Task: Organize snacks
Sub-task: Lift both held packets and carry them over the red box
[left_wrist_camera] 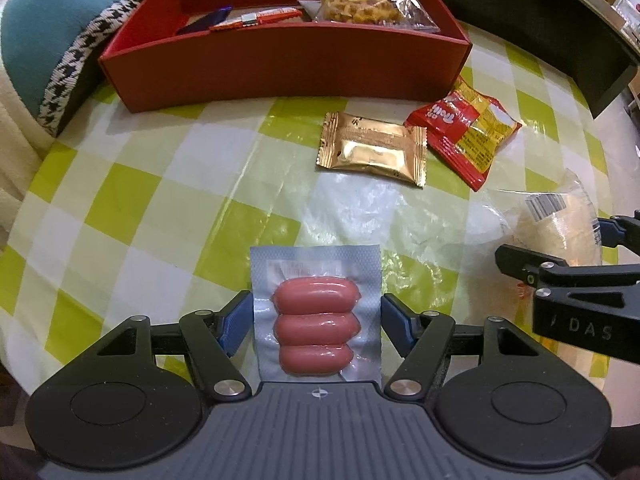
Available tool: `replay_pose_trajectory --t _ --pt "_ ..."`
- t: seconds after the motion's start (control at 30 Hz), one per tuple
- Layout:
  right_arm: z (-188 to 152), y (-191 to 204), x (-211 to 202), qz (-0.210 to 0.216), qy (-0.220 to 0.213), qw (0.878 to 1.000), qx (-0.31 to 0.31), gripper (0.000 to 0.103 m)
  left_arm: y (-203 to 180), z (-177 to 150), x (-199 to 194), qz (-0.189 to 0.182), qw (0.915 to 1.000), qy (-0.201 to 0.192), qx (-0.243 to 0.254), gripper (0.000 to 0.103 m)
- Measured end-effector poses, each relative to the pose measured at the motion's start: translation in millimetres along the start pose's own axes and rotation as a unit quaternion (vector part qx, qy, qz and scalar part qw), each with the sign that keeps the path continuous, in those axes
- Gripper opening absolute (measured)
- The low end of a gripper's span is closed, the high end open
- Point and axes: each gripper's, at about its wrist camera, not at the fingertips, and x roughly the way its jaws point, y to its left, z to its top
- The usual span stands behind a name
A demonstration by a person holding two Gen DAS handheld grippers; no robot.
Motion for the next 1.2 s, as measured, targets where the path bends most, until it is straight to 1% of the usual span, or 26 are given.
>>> replay_pose_trajectory --t 0.17,0.33,0.5,0.8,1.2 --pt "6.3 4.3 -0.1 0.002 -0.009 1.0 -0.005 0.073 -0.9 3.1 -4.9 0.011 0.9999 -0.013 -0.001 0.074" --pt "15.5 5.5 0.6 0.006 -0.017 1.0 -0.004 0.073 -1.9 10.9 -6.7 0.011 0.9997 -0.022 -0.008 0.074" --pt "26.2 4.0 -0.8 0.006 -0.028 1.0 0.001 0.073 -2.5 20.0 -12.5 0.02 0.9989 -0.04 -0.011 0.074" --pt "46.2 2.6 -5.2 0.009 -0.048 0.999 0.008 0.073 1.6 38.7 -17.4 0.024 0.9978 -0.056 -0.026 0.074" --pt "81.0 -3.6 -10.8 0.013 -0.085 0.996 0.031 0.073 8.2 71.8 -30.4 0.03 0.9949 -0.088 -0.041 0.074"
